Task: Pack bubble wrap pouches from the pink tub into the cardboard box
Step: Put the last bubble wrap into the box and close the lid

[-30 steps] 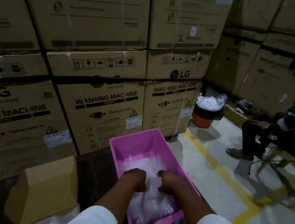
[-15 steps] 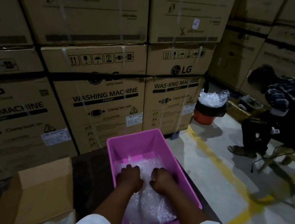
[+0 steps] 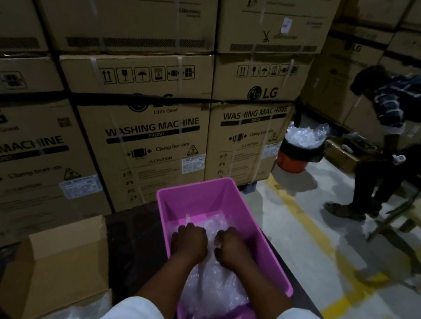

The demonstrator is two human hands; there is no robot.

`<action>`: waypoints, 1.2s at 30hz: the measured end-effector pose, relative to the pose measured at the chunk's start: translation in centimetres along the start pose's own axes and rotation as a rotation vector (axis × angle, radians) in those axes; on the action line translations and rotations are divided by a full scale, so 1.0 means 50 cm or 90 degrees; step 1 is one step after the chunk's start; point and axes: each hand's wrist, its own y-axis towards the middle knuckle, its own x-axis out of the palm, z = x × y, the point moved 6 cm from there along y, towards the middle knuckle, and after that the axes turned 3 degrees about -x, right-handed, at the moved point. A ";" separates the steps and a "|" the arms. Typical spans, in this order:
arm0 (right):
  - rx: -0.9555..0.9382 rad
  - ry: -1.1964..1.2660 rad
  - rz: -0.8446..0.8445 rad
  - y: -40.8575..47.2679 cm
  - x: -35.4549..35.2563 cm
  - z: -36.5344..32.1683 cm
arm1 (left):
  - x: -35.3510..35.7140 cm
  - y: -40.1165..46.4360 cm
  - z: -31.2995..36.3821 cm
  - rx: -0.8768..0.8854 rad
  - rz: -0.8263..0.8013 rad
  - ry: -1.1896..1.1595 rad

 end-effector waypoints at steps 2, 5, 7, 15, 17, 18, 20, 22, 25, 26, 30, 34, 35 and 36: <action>0.008 0.120 0.029 0.004 -0.012 0.001 | -0.009 0.003 0.000 0.010 -0.025 -0.085; 0.049 0.291 0.037 0.010 -0.040 0.001 | -0.031 0.004 0.000 0.064 -0.066 -0.192; 0.074 0.380 0.002 0.007 -0.068 -0.006 | -0.056 -0.001 -0.001 0.108 -0.060 -0.237; -0.004 0.443 -0.082 -0.014 -0.124 -0.022 | -0.131 -0.052 0.002 0.202 -0.072 -0.382; -0.011 0.455 -0.056 -0.025 -0.136 -0.021 | -0.137 -0.063 0.003 0.196 -0.096 -0.399; -0.016 0.468 -0.034 -0.030 -0.143 -0.019 | -0.142 -0.069 0.002 0.185 -0.104 -0.408; -0.038 0.487 0.003 -0.039 -0.157 -0.018 | -0.158 -0.077 -0.001 0.164 -0.083 -0.391; -0.075 0.485 0.004 -0.051 -0.174 -0.032 | -0.176 -0.080 -0.006 0.159 -0.045 -0.370; -0.140 0.476 -0.012 -0.065 -0.205 -0.057 | -0.206 -0.083 -0.006 0.184 -0.006 -0.367; -0.149 0.471 -0.009 -0.070 -0.219 -0.063 | -0.216 -0.088 -0.005 0.191 -0.003 -0.380; -0.150 0.540 0.011 -0.082 -0.260 -0.064 | -0.259 -0.105 -0.010 0.208 -0.007 -0.470; -0.124 0.527 0.012 -0.095 -0.279 -0.060 | -0.291 -0.124 -0.008 0.222 -0.016 -0.474; -0.118 0.538 0.005 -0.099 -0.282 -0.060 | -0.299 -0.127 -0.011 0.216 -0.004 -0.478; -0.111 0.573 -0.005 -0.103 -0.284 -0.059 | -0.304 -0.130 -0.017 0.204 0.006 -0.499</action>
